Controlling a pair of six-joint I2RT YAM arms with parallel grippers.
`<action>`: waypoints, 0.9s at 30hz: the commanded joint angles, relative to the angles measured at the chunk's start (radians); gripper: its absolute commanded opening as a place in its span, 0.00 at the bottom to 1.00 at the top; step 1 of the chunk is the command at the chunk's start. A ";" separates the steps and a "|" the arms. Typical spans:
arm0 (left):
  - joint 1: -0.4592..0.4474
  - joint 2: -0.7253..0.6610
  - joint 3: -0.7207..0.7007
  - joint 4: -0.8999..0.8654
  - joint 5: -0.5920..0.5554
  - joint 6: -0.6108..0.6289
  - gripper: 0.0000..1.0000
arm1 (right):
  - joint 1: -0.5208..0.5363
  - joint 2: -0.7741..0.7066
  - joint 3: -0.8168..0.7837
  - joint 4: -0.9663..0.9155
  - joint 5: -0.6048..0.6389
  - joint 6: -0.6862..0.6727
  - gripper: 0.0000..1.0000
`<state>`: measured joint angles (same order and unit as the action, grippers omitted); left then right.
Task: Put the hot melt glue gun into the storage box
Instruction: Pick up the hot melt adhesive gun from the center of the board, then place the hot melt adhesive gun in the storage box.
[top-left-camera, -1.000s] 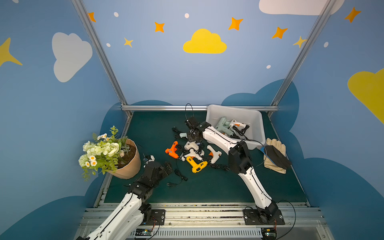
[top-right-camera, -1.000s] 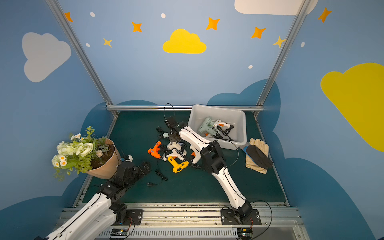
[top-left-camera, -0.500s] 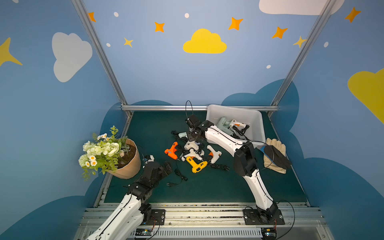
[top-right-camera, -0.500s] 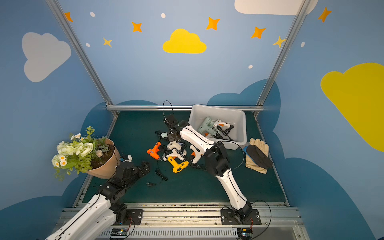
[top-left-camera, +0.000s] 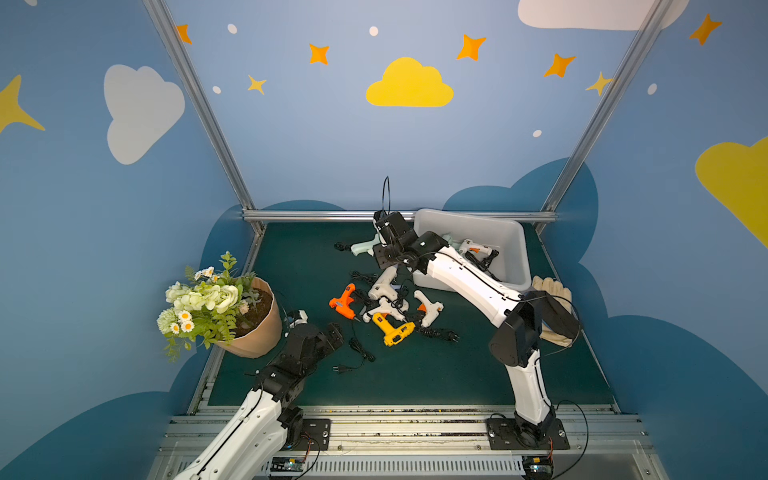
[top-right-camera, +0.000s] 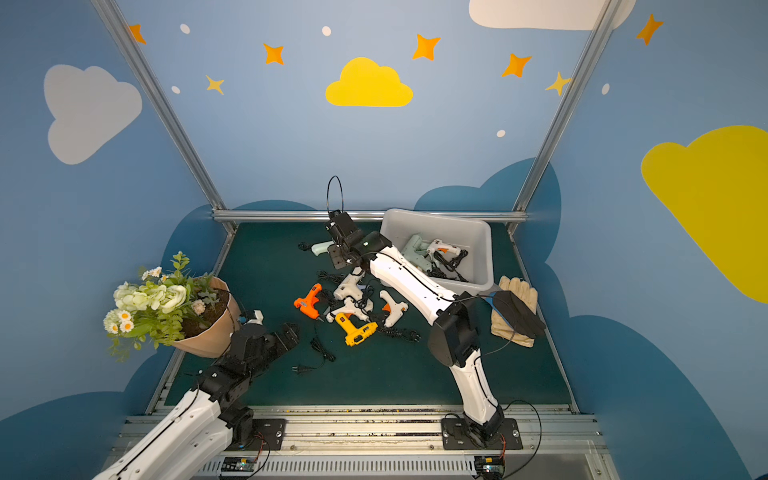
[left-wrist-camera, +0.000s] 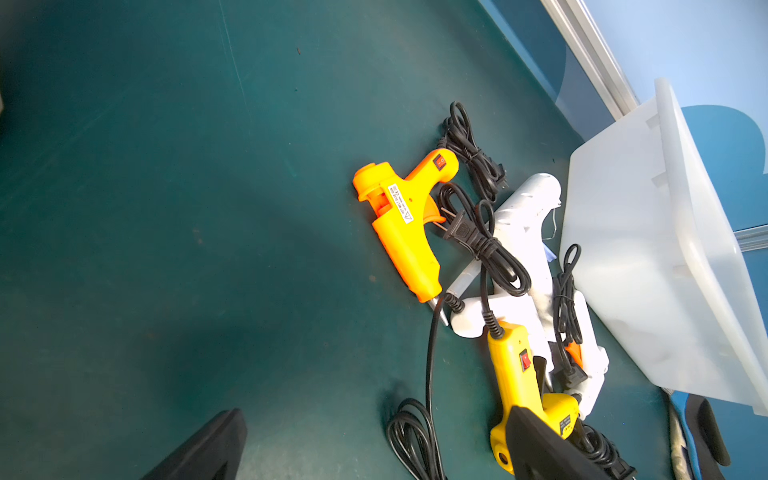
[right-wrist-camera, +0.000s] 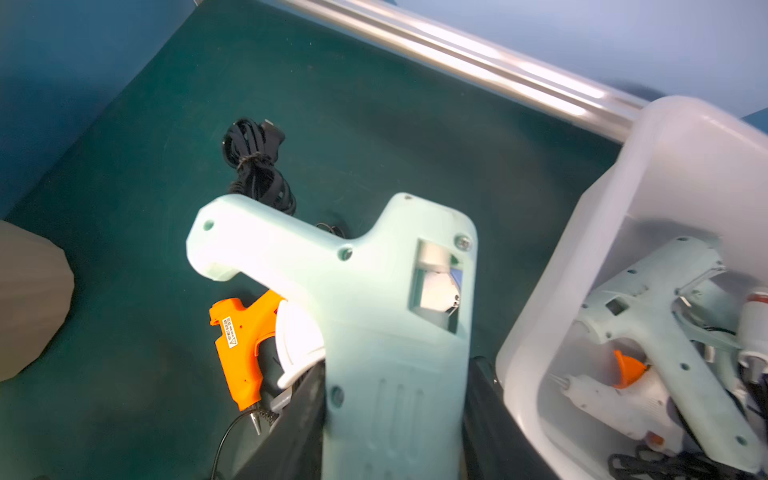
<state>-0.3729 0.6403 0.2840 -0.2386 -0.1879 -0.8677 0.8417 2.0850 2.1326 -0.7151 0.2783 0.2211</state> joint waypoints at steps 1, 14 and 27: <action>0.003 -0.006 -0.004 -0.007 -0.008 -0.001 1.00 | -0.014 -0.108 -0.022 0.062 0.055 -0.033 0.00; 0.006 0.001 0.000 -0.001 -0.003 -0.001 1.00 | -0.240 -0.370 -0.312 0.142 0.103 0.011 0.00; 0.006 0.034 0.009 0.015 0.010 0.002 1.00 | -0.607 -0.526 -0.625 0.178 0.036 0.174 0.00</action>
<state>-0.3710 0.6701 0.2840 -0.2352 -0.1860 -0.8677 0.2836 1.6024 1.5337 -0.5854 0.3374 0.3336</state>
